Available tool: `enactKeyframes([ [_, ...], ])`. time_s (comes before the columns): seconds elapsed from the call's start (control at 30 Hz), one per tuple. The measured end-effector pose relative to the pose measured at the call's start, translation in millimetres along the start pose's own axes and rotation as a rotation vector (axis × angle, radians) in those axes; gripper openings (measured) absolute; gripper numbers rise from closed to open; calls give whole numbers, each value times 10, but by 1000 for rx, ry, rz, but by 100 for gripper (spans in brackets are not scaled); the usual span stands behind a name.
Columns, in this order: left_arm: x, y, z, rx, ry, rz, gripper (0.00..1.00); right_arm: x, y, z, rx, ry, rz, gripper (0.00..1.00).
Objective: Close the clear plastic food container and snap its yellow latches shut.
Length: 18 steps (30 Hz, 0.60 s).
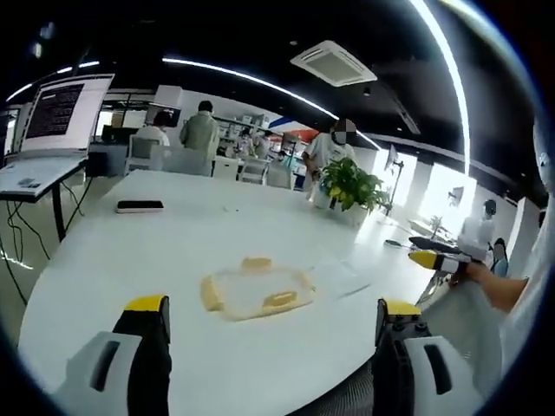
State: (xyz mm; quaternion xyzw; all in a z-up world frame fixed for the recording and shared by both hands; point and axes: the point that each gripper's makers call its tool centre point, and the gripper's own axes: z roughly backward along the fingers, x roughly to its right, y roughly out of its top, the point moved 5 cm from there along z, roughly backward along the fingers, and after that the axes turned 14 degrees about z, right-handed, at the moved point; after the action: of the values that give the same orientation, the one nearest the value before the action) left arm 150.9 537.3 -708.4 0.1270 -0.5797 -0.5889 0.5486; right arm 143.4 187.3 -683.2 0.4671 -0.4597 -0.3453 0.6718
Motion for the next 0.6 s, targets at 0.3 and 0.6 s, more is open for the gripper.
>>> enactKeyframes([
  [0.3,-86,203,-330,-164,-153,-318,99,3,116,-426,-72,369,182,77],
  [0.6,-331,168,-720,-563,-269,-675,89,-299,59,-733,-279,856,556,78],
])
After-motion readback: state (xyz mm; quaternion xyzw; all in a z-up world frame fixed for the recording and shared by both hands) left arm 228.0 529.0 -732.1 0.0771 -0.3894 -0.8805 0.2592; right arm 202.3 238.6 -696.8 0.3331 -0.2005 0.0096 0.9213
